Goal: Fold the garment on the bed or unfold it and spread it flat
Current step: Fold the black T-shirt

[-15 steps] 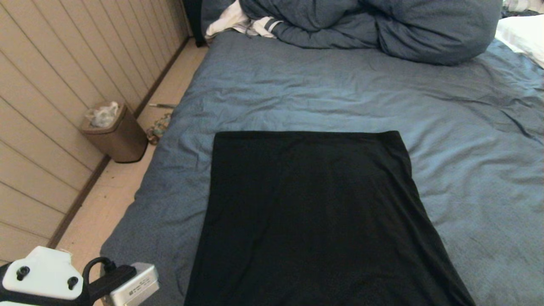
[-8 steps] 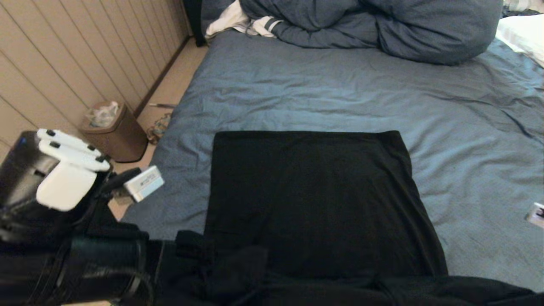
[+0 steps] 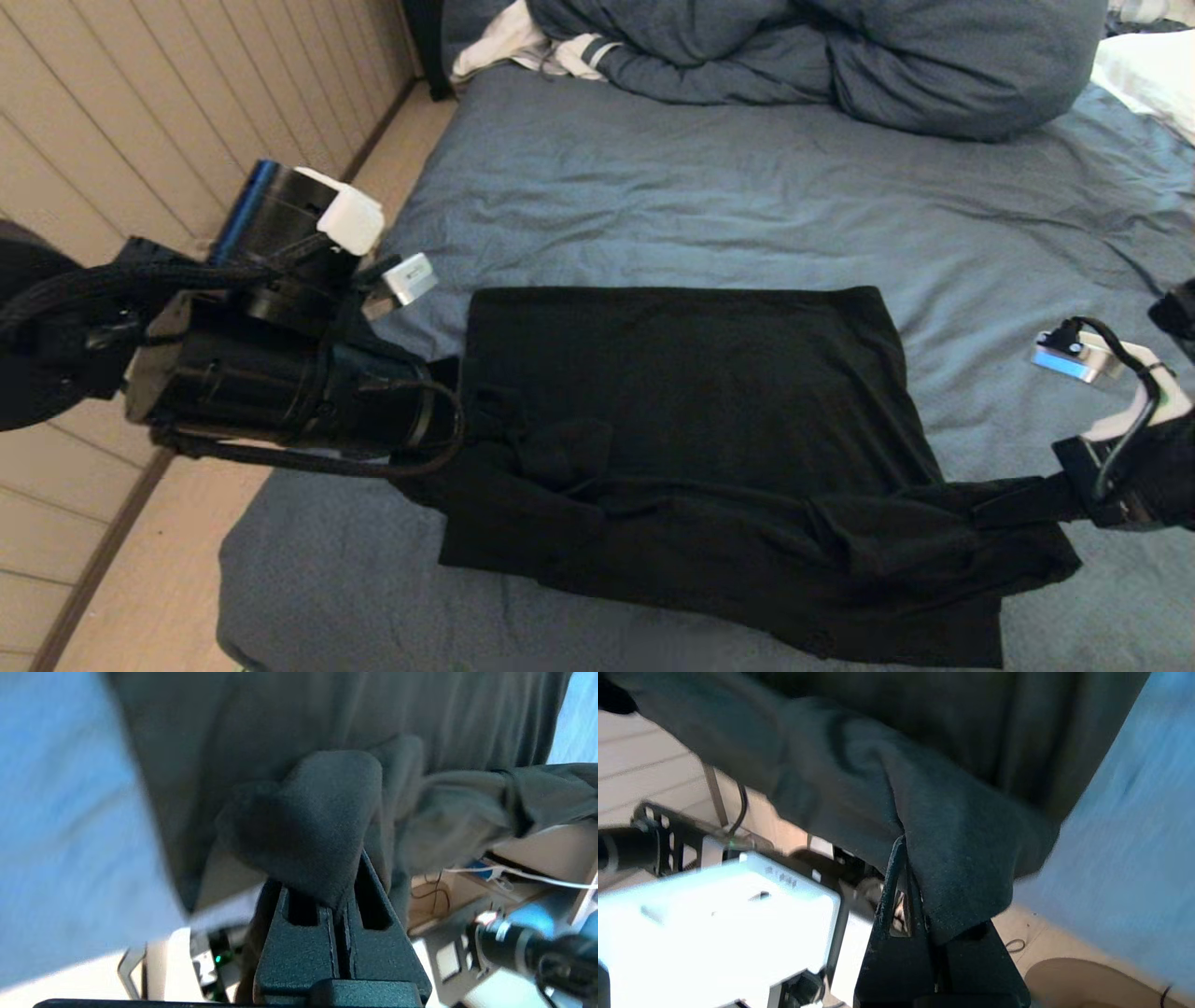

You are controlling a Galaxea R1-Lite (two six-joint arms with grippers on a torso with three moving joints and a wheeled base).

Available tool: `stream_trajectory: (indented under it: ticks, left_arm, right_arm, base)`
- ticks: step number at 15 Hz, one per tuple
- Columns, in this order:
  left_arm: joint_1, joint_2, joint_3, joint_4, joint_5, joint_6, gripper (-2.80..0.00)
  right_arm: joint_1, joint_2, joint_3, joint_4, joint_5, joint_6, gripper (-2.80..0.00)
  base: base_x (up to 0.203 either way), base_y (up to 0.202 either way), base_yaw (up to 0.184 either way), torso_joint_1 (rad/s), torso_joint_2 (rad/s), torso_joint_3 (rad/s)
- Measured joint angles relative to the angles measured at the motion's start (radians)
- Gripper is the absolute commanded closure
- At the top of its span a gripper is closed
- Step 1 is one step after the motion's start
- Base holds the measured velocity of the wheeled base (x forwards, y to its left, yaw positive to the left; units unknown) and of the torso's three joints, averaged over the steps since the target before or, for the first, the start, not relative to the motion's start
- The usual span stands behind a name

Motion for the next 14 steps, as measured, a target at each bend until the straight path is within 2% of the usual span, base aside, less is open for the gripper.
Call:
stream_trajectory:
  ticks: [5, 9, 14]
  left_arm:
    - [0.008, 0.156, -0.157, 0.003, -0.003, 0.034, 0.0]
    - [0.064, 0.223, -0.247, 0.002, -0.003, 0.043, 0.0]
    - [0.131, 0.255, -0.305, 0.0, -0.007, 0.04, 0.0]
  right_arm:
    - [0.008, 0.152, -0.194, 0.0, 0.019, 0.026, 0.0]
    - [0.027, 0.253, -0.337, 0.006, 0.019, 0.04, 0.0]
    - [0.069, 0.355, -0.505, 0.005, 0.019, 0.082, 0.0]
  base:
    - [0.0, 0.0, 0.0, 0.0, 0.0, 0.0]
    - [0.0, 0.0, 0.0, 0.0, 0.0, 0.0]
    - [0.0, 0.0, 0.0, 0.0, 0.0, 0.0]
